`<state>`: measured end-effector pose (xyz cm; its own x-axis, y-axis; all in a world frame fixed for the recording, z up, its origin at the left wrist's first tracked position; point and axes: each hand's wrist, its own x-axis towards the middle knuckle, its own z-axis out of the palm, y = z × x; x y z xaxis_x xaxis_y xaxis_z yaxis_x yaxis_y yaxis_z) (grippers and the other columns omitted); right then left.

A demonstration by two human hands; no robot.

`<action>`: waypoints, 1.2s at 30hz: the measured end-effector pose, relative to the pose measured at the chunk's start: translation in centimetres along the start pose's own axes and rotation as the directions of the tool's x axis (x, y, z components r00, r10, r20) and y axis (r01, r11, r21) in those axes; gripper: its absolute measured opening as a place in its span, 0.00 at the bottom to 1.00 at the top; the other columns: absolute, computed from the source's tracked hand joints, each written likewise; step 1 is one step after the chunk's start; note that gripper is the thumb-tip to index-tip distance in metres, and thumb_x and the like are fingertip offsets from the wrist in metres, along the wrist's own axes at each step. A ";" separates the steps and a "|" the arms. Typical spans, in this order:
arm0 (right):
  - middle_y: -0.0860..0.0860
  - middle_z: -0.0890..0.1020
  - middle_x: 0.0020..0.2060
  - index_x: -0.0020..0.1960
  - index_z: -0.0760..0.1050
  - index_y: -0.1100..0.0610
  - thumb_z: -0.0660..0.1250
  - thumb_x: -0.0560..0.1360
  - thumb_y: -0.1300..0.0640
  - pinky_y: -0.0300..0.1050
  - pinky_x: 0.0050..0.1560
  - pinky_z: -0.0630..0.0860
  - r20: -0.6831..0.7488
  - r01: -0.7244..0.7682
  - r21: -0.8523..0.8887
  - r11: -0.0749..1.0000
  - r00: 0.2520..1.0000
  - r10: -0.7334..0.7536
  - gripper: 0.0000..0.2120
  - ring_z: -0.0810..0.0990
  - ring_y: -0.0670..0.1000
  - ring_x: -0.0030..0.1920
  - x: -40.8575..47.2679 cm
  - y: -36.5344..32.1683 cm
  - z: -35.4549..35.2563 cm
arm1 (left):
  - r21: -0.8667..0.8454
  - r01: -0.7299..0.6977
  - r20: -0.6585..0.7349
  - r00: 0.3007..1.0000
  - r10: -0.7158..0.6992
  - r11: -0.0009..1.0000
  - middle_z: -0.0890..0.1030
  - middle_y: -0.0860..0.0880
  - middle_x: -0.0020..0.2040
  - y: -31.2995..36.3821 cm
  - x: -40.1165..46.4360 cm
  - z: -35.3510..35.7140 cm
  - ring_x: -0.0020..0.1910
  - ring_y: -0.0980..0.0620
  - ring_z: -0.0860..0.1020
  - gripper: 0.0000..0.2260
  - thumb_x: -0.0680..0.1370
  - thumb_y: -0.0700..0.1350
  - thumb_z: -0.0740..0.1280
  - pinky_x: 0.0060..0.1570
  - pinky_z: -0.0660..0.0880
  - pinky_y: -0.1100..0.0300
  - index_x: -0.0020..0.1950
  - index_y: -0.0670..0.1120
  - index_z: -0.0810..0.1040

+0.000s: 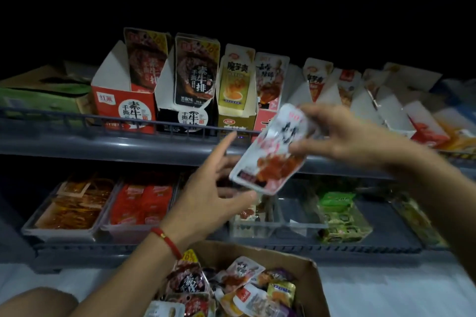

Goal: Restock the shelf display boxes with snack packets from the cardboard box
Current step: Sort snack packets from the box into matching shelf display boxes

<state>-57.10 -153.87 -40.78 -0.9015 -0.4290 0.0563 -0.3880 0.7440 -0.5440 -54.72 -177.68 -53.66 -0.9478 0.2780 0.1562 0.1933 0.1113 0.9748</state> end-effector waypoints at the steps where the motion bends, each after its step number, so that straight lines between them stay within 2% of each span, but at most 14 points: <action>1: 0.45 0.85 0.52 0.59 0.75 0.47 0.73 0.76 0.54 0.43 0.49 0.83 -0.069 0.009 -0.052 0.999 0.998 -0.012 0.13 0.83 0.39 0.52 0.6 -0.2 -1.9 | 0.020 -0.011 -0.045 0.999 0.011 1.000 0.78 0.62 0.63 0.0 0.3 -0.7 0.61 0.65 0.78 0.44 0.74 0.41 0.77 0.55 0.80 0.62 0.79 0.66 0.56; 4: 0.44 0.82 0.50 0.60 0.74 0.49 0.70 0.76 0.51 0.43 0.47 0.82 -0.241 -0.046 -0.217 0.975 0.971 -0.008 0.14 0.83 0.39 0.48 3.2 -0.9 -7.1 | 0.036 -0.006 -0.154 0.988 0.012 0.999 0.79 0.59 0.63 -0.2 0.9 -2.6 0.60 0.63 0.78 0.36 0.75 0.43 0.75 0.58 0.80 0.58 0.75 0.65 0.62; 8: 0.49 0.80 0.57 0.64 0.72 0.51 0.71 0.76 0.48 0.55 0.56 0.80 -0.345 -0.196 -0.350 0.916 0.936 0.069 0.19 0.81 0.51 0.53 8.7 0.4 -10.6 | 0.049 0.007 -0.218 0.976 0.004 0.999 0.82 0.58 0.58 -0.4 1.3 -3.5 0.56 0.62 0.80 0.29 0.76 0.43 0.74 0.59 0.80 0.52 0.72 0.63 0.68; 10: 0.51 0.79 0.57 0.63 0.72 0.51 0.72 0.76 0.48 0.54 0.56 0.80 -0.326 -0.268 -0.383 0.884 0.935 0.143 0.18 0.80 0.53 0.53 11.8 1.8 -10.2 | 0.049 0.020 -0.225 0.974 -0.008 0.999 0.83 0.58 0.57 -0.6 1.3 -3.6 0.55 0.62 0.81 0.27 0.76 0.44 0.74 0.59 0.80 0.52 0.70 0.64 0.69; 12: 0.50 0.79 0.53 0.57 0.73 0.50 0.71 0.78 0.50 0.50 0.54 0.78 -0.257 -0.297 -0.407 0.864 0.945 0.204 0.11 0.79 0.52 0.50 14.4 3.1 -8.6 | 0.064 0.039 -0.227 0.974 -0.024 0.997 0.83 0.59 0.56 -0.9 1.2 -3.7 0.55 0.63 0.81 0.27 0.76 0.45 0.74 0.58 0.79 0.53 0.69 0.65 0.69; 16: 0.50 0.77 0.50 0.52 0.71 0.49 0.69 0.79 0.51 0.47 0.50 0.72 -0.206 -0.316 -0.475 0.821 0.947 0.246 0.07 0.76 0.52 0.49 17.8 5.7 -5.5 | 0.093 0.050 -0.213 0.977 -0.029 0.994 0.82 0.60 0.55 -1.3 1.2 -3.9 0.55 0.61 0.81 0.26 0.77 0.46 0.73 0.55 0.80 0.56 0.69 0.66 0.69; 18: 0.50 0.76 0.50 0.54 0.73 0.51 0.69 0.79 0.50 0.47 0.51 0.72 -0.211 -0.330 -0.479 0.813 0.943 0.259 0.08 0.75 0.52 0.50 18.7 6.6 -4.8 | 0.097 0.051 -0.200 0.979 -0.030 0.994 0.82 0.61 0.55 -1.4 1.3 -4.1 0.55 0.61 0.81 0.26 0.77 0.46 0.73 0.53 0.79 0.58 0.69 0.67 0.69; 21: 0.51 0.79 0.54 0.63 0.75 0.55 0.70 0.78 0.50 0.48 0.56 0.75 -0.237 -0.356 -0.465 0.811 0.932 0.274 0.16 0.78 0.54 0.55 19.6 7.2 -4.4 | 0.114 0.051 -0.189 0.982 -0.028 0.992 0.81 0.64 0.54 -1.4 1.2 -4.2 0.55 0.62 0.80 0.26 0.77 0.46 0.73 0.51 0.79 0.60 0.68 0.67 0.69; 24: 0.54 0.80 0.59 0.68 0.73 0.52 0.71 0.77 0.51 0.54 0.59 0.79 -0.288 -0.361 -0.481 0.799 0.926 0.245 0.20 0.79 0.57 0.58 19.8 7.2 -4.6 | 0.131 0.055 -0.181 0.983 -0.031 0.990 0.81 0.64 0.54 -1.5 1.2 -4.3 0.55 0.62 0.80 0.26 0.77 0.46 0.73 0.51 0.79 0.61 0.68 0.67 0.69; 27: 0.55 0.78 0.62 0.70 0.71 0.50 0.71 0.78 0.56 0.58 0.58 0.79 -0.368 -0.321 -0.498 0.806 0.919 0.139 0.22 0.78 0.59 0.59 19.8 7.5 -4.5 | 0.152 0.059 -0.170 0.985 -0.033 0.987 0.80 0.65 0.53 -1.8 1.1 -4.4 0.56 0.62 0.79 0.27 0.77 0.46 0.73 0.50 0.78 0.62 0.69 0.68 0.68; 31: 0.58 0.76 0.64 0.71 0.69 0.52 0.70 0.78 0.60 0.48 0.51 0.74 -0.404 -0.266 -0.565 0.781 0.914 0.019 0.23 0.77 0.60 0.60 19.9 7.8 -3.8 | 0.196 0.074 -0.159 0.986 -0.043 0.978 0.79 0.65 0.54 -2.0 1.2 -4.2 0.55 0.62 0.79 0.27 0.77 0.46 0.72 0.50 0.78 0.60 0.68 0.70 0.67; 33: 0.58 0.77 0.61 0.69 0.70 0.54 0.70 0.79 0.61 0.48 0.47 0.72 -0.413 -0.259 -0.614 0.746 0.911 -0.024 0.21 0.78 0.60 0.56 19.5 7.2 -3.6 | 0.225 0.086 -0.152 0.987 -0.052 0.970 0.80 0.63 0.53 -2.2 1.4 -4.3 0.54 0.61 0.79 0.26 0.78 0.45 0.72 0.49 0.79 0.60 0.67 0.69 0.68; 36: 0.58 0.79 0.51 0.64 0.74 0.59 0.68 0.80 0.59 0.50 0.43 0.74 -0.476 -0.268 -0.654 0.707 0.872 -0.110 0.14 0.77 0.58 0.46 18.1 5.0 -3.7 | 0.331 0.107 -0.098 0.992 -0.079 0.938 0.80 0.59 0.54 -2.5 1.8 -4.8 0.52 0.60 0.80 0.22 0.78 0.45 0.71 0.49 0.78 0.62 0.66 0.66 0.71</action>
<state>-76.11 -156.00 -39.37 -0.8352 -0.2119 0.5075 -0.1579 0.9763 0.1476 -58.07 -182.00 -55.04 -0.9803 0.1740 0.0936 0.1637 0.4499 0.8780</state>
